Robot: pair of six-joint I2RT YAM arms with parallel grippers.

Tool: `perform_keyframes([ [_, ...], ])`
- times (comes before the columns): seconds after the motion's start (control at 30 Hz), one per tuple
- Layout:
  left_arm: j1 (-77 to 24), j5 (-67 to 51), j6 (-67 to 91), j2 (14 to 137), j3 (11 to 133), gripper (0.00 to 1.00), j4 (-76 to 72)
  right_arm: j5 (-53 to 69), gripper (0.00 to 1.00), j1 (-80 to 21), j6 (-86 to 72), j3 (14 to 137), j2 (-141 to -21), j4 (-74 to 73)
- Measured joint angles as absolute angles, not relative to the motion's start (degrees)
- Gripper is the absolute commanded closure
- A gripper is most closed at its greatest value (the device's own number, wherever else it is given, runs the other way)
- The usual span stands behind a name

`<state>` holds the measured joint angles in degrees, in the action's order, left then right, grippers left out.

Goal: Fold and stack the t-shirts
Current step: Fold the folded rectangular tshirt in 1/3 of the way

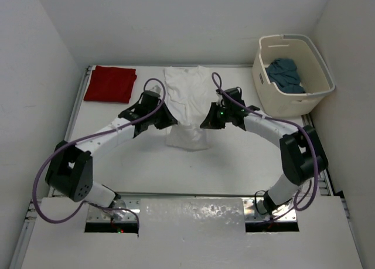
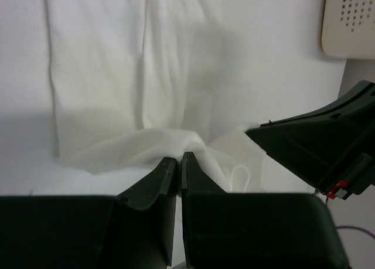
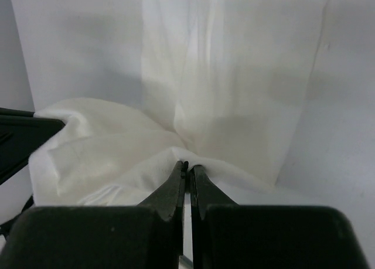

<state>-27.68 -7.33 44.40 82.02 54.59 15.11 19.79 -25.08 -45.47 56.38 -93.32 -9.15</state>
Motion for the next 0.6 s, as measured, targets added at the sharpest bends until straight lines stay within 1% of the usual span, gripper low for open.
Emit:
perform_keyframes([
  [0.37, -22.8, -7.0, 40.9, 99.1, 72.6, 1.0, 14.0, 20.2, 1.0, -19.4, -42.6, 75.4, -108.2, -12.7],
  [0.6, -20.2, -7.0, 39.0, 104.7, 78.6, 1.0, 15.1, 20.6, 1.0, -17.4, -42.2, 83.5, -115.4, -13.9],
])
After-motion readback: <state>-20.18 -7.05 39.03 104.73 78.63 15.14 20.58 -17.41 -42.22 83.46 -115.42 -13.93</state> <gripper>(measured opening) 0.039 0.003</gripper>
